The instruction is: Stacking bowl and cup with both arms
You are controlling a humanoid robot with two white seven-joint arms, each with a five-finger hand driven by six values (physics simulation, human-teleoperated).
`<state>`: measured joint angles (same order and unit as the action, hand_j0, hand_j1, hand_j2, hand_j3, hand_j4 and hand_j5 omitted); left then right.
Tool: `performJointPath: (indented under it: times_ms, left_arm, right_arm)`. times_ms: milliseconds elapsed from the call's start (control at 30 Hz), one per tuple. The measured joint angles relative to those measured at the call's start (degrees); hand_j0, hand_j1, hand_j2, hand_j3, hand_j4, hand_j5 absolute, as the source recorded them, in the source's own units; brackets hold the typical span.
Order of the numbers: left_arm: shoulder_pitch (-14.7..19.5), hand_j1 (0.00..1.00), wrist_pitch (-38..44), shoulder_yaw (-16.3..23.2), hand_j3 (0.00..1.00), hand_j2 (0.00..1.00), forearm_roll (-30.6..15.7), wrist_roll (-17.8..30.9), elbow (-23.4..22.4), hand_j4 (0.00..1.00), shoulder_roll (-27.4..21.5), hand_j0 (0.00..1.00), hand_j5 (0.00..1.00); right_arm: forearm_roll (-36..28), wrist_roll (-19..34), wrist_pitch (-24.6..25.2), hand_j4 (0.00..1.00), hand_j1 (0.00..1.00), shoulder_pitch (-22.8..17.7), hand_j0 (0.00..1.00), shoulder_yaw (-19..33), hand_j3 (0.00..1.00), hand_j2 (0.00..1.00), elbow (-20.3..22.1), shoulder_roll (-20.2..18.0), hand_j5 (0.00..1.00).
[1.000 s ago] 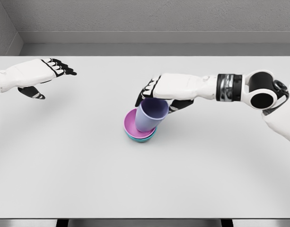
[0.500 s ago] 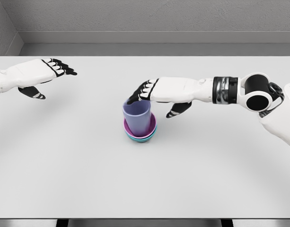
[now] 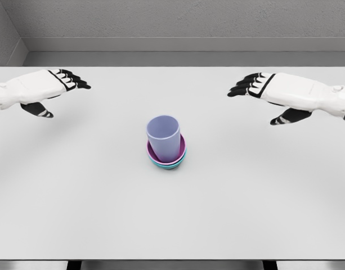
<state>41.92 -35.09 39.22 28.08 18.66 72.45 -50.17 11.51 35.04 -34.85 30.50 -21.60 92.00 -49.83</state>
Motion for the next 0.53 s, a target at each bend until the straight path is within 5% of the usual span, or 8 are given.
performJointPath:
  times_ms: [533]
  left_arm:
    - [0.1, 1.00, 0.0, -0.1, 1.00, 1.00, 0.0, 0.0, -2.0, 1.00, -0.1, 1.00, 1.00]
  right_arm:
    - [0.1, 0.0, -0.3, 1.00, 1.00, -1.8, 1.00, 2.7, 1.00, 1.00, 0.6, -3.1, 1.00]
